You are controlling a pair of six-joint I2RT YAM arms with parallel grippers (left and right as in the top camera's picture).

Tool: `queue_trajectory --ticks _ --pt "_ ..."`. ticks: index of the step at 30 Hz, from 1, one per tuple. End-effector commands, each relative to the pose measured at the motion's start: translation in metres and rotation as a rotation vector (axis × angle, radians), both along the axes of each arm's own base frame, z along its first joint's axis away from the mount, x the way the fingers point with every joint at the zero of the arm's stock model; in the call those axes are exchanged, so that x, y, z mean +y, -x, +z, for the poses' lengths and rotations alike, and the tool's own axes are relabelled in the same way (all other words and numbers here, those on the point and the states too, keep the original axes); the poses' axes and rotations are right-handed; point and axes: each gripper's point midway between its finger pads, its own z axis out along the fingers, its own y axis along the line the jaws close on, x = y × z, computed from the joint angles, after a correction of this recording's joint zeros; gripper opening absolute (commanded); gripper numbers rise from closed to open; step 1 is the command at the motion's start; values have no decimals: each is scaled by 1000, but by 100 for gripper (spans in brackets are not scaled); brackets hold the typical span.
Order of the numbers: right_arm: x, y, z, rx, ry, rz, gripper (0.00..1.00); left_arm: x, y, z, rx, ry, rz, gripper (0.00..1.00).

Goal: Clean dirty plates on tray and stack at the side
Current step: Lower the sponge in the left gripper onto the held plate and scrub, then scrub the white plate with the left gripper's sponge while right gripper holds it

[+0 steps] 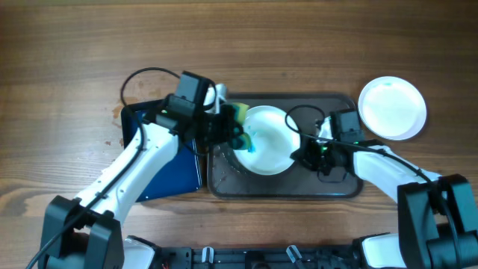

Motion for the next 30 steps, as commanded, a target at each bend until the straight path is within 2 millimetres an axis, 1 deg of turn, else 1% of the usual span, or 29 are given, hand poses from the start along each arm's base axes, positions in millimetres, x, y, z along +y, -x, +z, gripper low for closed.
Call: queue_trajectory --ticks 1,3,7,9,12,14,16,19,21,23,25,28,30 --pt "-3 32 -32 120 90 1 4 -25 11 -5 44 44 -62 4" --pt "-1 35 -31 114 95 28 4 -27 12 -17 67 29 -74 4" --pt "-3 31 -24 69 122 88 4 -24 14 -60 138 -38 -107 4" --pt "-3 25 -16 35 130 117 4 -20 16 -80 167 -76 -116 4" --pt "-4 14 -2 -21 159 149 4 -17 20 -101 192 -107 -151 4" --pt "-4 5 8 -62 170 171 4 -9 20 -117 206 -166 -140 4" --pt "-3 -1 18 -83 179 188 4 -1 21 -128 209 -222 -140 4" --pt "-5 -5 24 -81 200 192 4 16 24 -137 220 -319 -122 4" --pt "-7 -4 24 -73 209 191 4 20 28 -138 238 -337 -125 4" --pt "-9 -3 23 -65 223 189 5 19 33 -137 254 -336 -134 4" --pt "-10 -1 22 -57 229 189 4 8 40 -135 265 -304 -162 4" --pt "-11 0 22 -53 230 190 4 -13 52 -130 271 -249 -213 4" --pt "-11 0 22 -49 230 189 4 -29 58 -128 275 -226 -216 4"
